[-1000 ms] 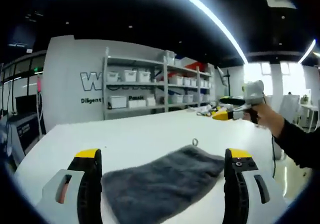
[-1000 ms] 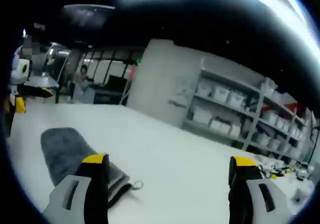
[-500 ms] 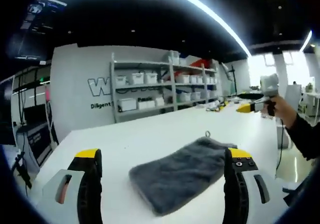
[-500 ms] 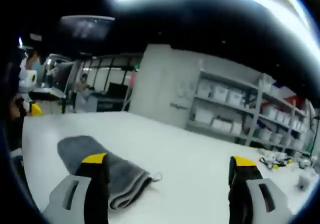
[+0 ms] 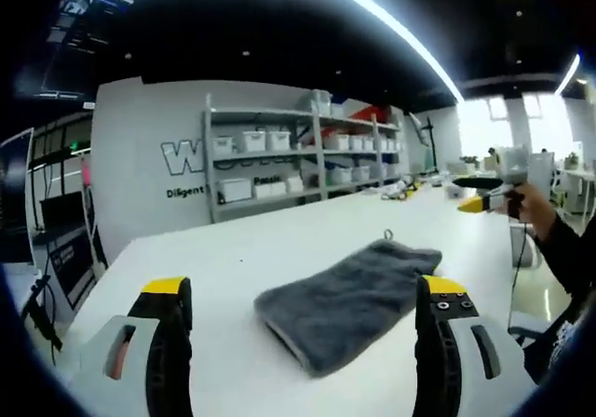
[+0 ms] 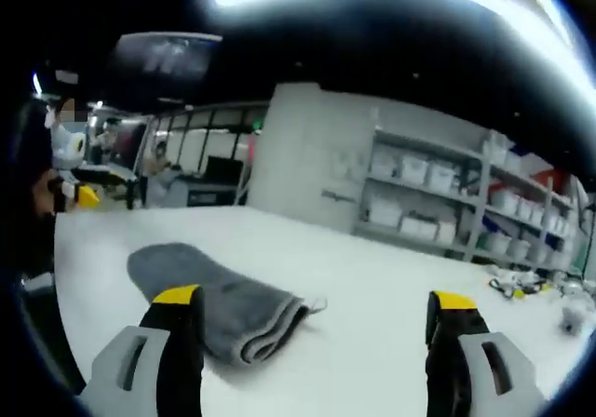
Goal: Open the folded towel by lifting each exposed corner and separating the folded layers until the towel lies flat within the target outline without major curled edges
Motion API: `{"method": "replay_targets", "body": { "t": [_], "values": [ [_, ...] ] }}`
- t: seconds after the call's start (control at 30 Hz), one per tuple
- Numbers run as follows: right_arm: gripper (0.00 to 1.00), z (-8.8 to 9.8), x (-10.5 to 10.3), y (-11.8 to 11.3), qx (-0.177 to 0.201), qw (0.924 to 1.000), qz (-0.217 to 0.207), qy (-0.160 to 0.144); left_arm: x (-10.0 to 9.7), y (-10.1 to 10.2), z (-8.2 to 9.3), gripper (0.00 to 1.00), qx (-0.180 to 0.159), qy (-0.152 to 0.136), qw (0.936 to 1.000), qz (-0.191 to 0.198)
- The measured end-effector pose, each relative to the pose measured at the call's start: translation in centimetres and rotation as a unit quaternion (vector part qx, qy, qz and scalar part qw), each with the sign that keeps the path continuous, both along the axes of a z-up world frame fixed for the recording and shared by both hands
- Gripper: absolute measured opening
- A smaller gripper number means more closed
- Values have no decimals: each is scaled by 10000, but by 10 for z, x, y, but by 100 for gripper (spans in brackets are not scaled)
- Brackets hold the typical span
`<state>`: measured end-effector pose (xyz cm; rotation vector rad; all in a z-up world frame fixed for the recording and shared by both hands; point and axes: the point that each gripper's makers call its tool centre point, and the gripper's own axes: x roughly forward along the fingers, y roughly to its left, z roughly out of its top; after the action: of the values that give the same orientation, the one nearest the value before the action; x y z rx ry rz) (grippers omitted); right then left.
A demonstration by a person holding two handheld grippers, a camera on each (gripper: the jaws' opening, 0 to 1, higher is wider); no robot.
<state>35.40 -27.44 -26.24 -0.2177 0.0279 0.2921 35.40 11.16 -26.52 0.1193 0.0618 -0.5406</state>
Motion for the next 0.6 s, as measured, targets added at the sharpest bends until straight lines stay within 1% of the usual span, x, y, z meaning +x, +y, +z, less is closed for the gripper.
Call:
{"method": "replay_targets", "body": {
  "t": [0.03,0.07,0.1,0.13,0.27,0.37,0.43,0.6],
  "values": [
    [100,3,-6,-4,11,9999,-110,-114,-2,2,-1,99,62,-9,10000,40],
    [100,2,-10,-5,9,9998,-142,-118,-2,4,-1,99,86,-6,9999,69],
    [100,1,-13,-6,0,9998,-158,-92,-3,5,-1,99,79,6,9999,92],
    [100,-4,-19,-7,-13,9998,-176,81,-4,7,0,100,30,21,9999,118],
    [100,-6,-37,-6,64,9999,-141,65,-8,8,1,99,-36,56,9999,84],
    [100,-5,-47,-8,158,9997,-172,1,-11,11,1,97,-118,83,9998,107],
    [100,-3,-53,-9,207,9996,-163,-123,-13,13,-3,96,-156,153,9997,128],
    [100,-10,-55,-20,210,9992,-327,30,-13,19,-13,97,-103,298,9994,131]
  ]
}}
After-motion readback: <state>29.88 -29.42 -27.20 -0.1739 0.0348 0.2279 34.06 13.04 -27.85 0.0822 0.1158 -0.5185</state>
